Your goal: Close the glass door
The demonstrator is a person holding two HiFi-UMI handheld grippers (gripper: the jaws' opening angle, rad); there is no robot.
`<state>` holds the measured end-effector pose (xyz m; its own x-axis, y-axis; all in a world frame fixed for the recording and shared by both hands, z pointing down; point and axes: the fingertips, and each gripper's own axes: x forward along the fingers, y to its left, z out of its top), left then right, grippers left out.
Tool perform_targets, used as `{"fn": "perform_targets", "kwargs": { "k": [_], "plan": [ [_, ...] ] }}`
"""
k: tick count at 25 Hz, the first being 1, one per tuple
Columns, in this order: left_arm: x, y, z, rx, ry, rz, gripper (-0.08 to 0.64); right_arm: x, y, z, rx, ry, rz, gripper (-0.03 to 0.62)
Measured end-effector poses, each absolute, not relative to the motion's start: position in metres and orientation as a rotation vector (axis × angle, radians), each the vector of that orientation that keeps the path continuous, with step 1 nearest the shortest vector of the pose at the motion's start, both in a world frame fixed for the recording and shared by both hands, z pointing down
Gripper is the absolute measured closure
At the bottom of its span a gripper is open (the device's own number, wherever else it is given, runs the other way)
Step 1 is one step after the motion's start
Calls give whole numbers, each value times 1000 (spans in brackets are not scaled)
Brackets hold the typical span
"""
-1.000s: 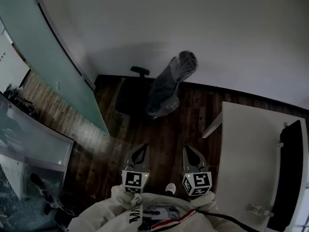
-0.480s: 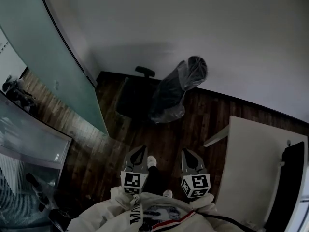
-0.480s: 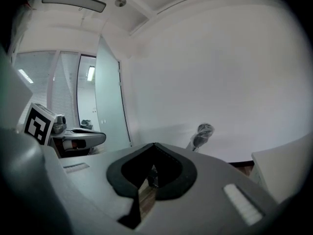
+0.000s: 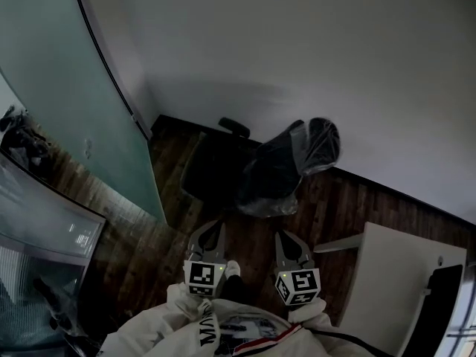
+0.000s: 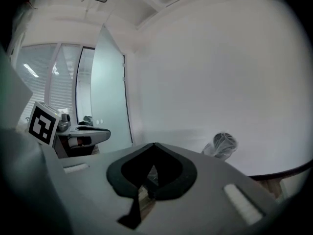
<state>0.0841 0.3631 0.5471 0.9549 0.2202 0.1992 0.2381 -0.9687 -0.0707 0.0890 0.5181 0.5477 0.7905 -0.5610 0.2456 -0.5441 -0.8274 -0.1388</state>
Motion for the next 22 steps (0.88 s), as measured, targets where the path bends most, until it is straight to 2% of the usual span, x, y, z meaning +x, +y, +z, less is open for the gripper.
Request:
{"fn": "perform_targets", "kwargs": {
  "k": [12,22],
  "plan": [
    [141,256,540,-3091,-171,-232,558,162,402,533,-2920,1112,-431,586],
    [140,175,537,-3114,127,-239,558,191,326,532,-2846,1356,-446,588]
  ]
}}
